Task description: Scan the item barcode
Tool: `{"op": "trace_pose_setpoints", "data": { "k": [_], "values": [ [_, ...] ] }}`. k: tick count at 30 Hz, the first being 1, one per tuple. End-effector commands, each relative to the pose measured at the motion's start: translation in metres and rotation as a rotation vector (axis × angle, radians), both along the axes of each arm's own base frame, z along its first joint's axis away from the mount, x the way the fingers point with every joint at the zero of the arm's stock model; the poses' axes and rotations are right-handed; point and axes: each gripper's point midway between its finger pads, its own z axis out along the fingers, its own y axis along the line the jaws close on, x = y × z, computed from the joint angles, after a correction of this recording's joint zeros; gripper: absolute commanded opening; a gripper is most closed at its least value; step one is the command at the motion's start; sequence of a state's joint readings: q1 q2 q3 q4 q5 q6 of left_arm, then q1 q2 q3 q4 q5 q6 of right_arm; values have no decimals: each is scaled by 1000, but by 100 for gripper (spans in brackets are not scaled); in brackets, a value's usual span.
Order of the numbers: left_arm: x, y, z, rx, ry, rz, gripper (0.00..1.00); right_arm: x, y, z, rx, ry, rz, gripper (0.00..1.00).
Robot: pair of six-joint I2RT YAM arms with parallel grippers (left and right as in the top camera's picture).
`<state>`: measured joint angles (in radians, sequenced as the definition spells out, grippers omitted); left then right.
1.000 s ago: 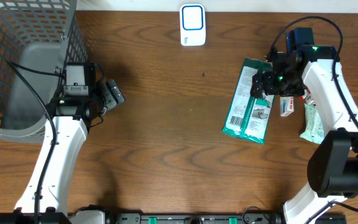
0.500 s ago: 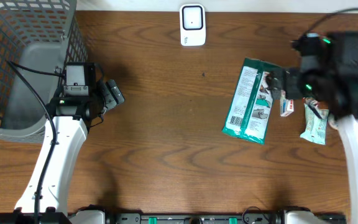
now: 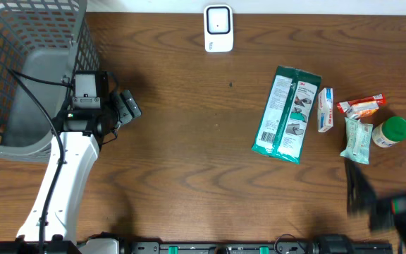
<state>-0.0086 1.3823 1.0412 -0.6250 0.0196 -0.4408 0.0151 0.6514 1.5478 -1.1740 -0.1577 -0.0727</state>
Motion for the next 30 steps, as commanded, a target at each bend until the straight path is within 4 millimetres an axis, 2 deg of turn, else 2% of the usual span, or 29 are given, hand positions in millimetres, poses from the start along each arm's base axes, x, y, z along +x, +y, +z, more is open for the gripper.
{"op": "trace_pose_setpoints", "data": {
  "k": [1,5,9,13,17,22,24,27,30],
  "values": [
    [0,4,-1,9,4,18,96,-45,-3,-7,-15,-48,-5,99],
    [0,4,-1,8,4,18,96,-86,-3,-30,-11,-96,-3,99],
    [0,4,-1,9,4,18,96,-101,-3,-57,-10,-136,-3,99],
    [0,4,-1,8,4,18,96,-100,-3,-80,-9,-202,-7,99],
    [0,4,-1,9,4,18,96,-76,-3,-86,-9,-239,-13,99],
    [0,5,-1,9,5,18,96,-35,-3,-55,-6,-455,-14,99],
    [0,4,-1,9,5,18,96,-20,-3,-49,-4,-527,-15,99],
    [0,4,-1,8,5,18,96,8,-2,-53,-3,-631,-15,99],
    [0,4,-1,8,5,18,96,31,-2,-69,-1,-718,-16,99]
  ]
}}
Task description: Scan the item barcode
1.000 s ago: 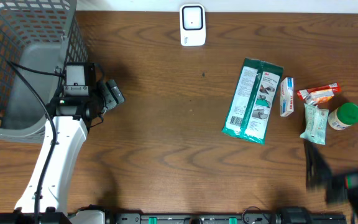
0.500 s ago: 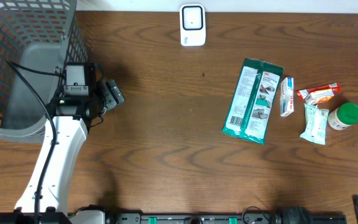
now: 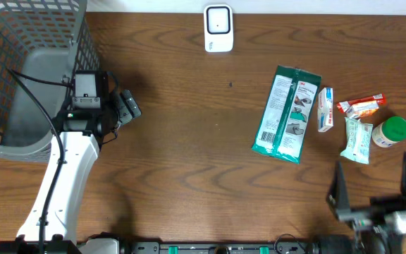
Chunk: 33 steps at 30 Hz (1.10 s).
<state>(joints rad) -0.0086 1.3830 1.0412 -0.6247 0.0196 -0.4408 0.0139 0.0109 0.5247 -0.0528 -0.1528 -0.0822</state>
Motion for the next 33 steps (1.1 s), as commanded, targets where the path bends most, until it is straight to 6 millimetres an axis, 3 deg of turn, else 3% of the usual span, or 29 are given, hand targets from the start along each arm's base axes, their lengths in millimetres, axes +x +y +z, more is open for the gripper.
{"op": "trace_pose_setpoints", "data": {
  "k": [1,3,8,9,13,17,33],
  "values": [
    [0,4,-1,8,4,18,96,28,-1,-38,1,4,-9,99],
    [0,4,-1,9,4,18,96,38,-1,-53,2,-18,-8,99],
    [0,4,-1,9,4,18,96,66,-1,-118,1,78,-10,99],
    [0,4,-1,9,4,18,96,73,-2,-139,4,122,-17,99],
    [0,4,-1,9,4,18,96,84,-3,-181,2,291,-24,99],
    [0,4,-1,8,4,18,97,87,-2,-238,-2,525,-21,99],
    [0,4,-1,8,4,18,96,87,-2,-238,-5,525,-18,99]
  ]
}}
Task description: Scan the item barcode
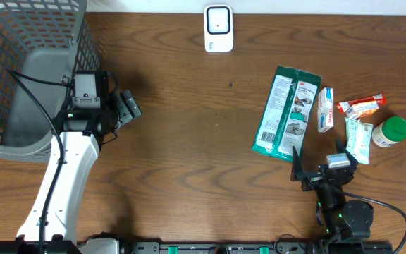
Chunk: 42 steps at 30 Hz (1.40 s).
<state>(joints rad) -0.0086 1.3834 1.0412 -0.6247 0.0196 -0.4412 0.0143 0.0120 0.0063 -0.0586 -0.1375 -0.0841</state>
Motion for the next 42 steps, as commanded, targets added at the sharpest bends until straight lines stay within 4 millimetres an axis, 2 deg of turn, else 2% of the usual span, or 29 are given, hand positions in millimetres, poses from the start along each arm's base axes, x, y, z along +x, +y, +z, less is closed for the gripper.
{"op": "trace_pose_setpoints", "data": {
  "k": [1,10,13,14,18,19,20,21,24,26,27,29,34,38,42],
  "values": [
    [0,4,0,9,4,18,96,0,0,0,0,0,-3,99],
    [0,4,-1,9,4,17,96,0,0,0,0,0,-3,99],
    [-2,4,7,8,-17,18,97,0,0,0,0,0,-3,99],
    [-4,4,16,8,-43,18,96,0,0,0,0,0,-3,99],
    [-19,5,79,6,-243,19,96,0,0,0,0,0,-3,99],
    [-32,5,113,5,-355,20,96,0,0,0,0,0,-3,99],
    [-40,5,128,4,-410,20,96,0,0,0,0,0,-3,99],
    [-58,5,158,3,-516,20,96,0,0,0,0,0,-3,99],
    [-87,8,192,56,-648,-6,96,0,0,0,0,0,-3,99],
    [-108,8,207,107,-711,-41,96,0,0,0,0,0,-3,99],
    [-116,9,209,123,-723,-49,96,0,0,0,0,0,-3,99],
    [-146,14,209,139,-746,-27,96,0,0,0,0,0,-3,99],
    [-185,20,191,156,-762,13,96,0,0,0,0,0,-3,99],
    [-197,20,165,158,-783,23,96,0,0,0,0,0,-3,99],
    [-195,20,148,141,-839,39,96,0,0,0,0,0,-3,99]
  ]
}}
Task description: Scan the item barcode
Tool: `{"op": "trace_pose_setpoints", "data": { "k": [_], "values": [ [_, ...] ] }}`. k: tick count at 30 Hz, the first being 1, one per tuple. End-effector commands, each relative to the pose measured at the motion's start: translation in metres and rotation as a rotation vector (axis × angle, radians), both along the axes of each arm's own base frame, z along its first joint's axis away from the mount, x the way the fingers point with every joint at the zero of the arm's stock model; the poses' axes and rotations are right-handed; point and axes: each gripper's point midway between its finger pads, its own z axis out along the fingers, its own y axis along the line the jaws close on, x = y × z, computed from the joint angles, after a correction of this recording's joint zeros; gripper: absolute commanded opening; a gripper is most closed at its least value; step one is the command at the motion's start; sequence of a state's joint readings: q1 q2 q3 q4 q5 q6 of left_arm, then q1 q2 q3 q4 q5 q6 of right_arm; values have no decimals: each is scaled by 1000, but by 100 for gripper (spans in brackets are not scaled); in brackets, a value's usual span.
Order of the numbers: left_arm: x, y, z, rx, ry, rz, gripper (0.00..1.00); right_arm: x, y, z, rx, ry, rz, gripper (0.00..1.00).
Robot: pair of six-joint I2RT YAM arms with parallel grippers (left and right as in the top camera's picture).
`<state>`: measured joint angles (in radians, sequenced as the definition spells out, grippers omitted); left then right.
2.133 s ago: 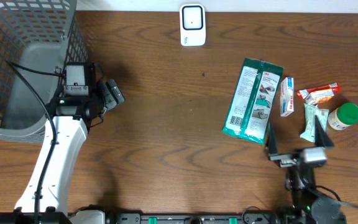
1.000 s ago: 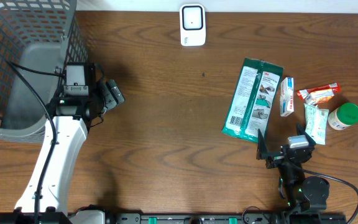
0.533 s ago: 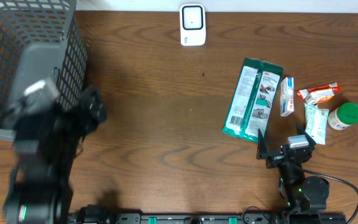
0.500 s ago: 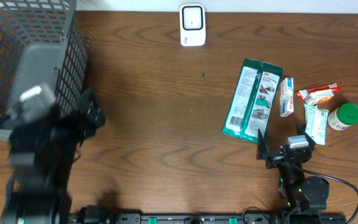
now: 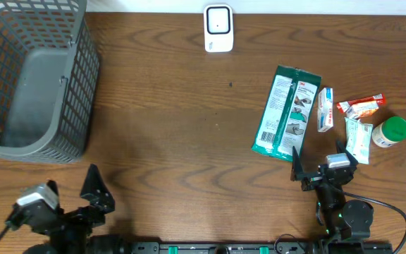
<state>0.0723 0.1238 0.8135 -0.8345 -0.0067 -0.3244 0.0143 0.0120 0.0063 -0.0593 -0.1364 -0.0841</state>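
A white barcode scanner (image 5: 218, 28) stands at the back centre of the table. At the right lie a green-and-white flat pack (image 5: 286, 114), a small white box (image 5: 325, 109), a red-orange wrapper (image 5: 361, 106), a green-white pouch (image 5: 358, 140) and a green-capped bottle (image 5: 390, 131). My right gripper (image 5: 321, 166) sits open just in front of the flat pack and pouch, holding nothing. My left gripper (image 5: 83, 201) is low at the front-left edge, apparently open and empty, far from every item.
A grey mesh basket (image 5: 37, 77) fills the back-left corner. The wooden table (image 5: 189, 141) runs between basket and items. The arm bases line the front edge.
My left arm has moved from beside the basket, at the left middle, down to the front-left edge. The right arm and all items are where they were.
The right arm was a blur at the far right edge, then stood at the front right with fingers wide apart, then sat just in front of the flat pack, where it stays. The left arm stood by the basket until it dropped to the front edge.
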Motion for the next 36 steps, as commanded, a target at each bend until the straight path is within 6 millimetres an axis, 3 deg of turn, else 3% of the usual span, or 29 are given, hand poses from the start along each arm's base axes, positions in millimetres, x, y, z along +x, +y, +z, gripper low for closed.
{"op": "trace_pose_setpoints", "data": {
  "k": [1,4,9,12,15,17,22,30,36],
  "values": [
    [4,2,-11,-11,-55,13,96,0,0,0,0,0,-2,99],
    [15,2,-2,-36,-169,13,96,0,0,0,0,0,-2,99],
    [34,-9,53,-18,-494,-71,96,0,0,0,0,0,-2,99],
    [28,-16,91,14,-777,-114,96,0,0,0,0,0,-2,99],
    [17,-19,101,41,-966,-134,96,0,0,0,0,0,-2,99],
    [19,-19,90,44,-996,-134,96,0,0,0,0,0,-2,99],
    [49,-17,34,29,-876,-132,96,0,0,0,0,0,-2,99],
    [89,-15,-45,8,-533,-121,96,0,0,0,0,0,-2,99],
    [100,-8,-124,33,-203,-87,96,0,0,0,0,0,-2,99]
  ]
}}
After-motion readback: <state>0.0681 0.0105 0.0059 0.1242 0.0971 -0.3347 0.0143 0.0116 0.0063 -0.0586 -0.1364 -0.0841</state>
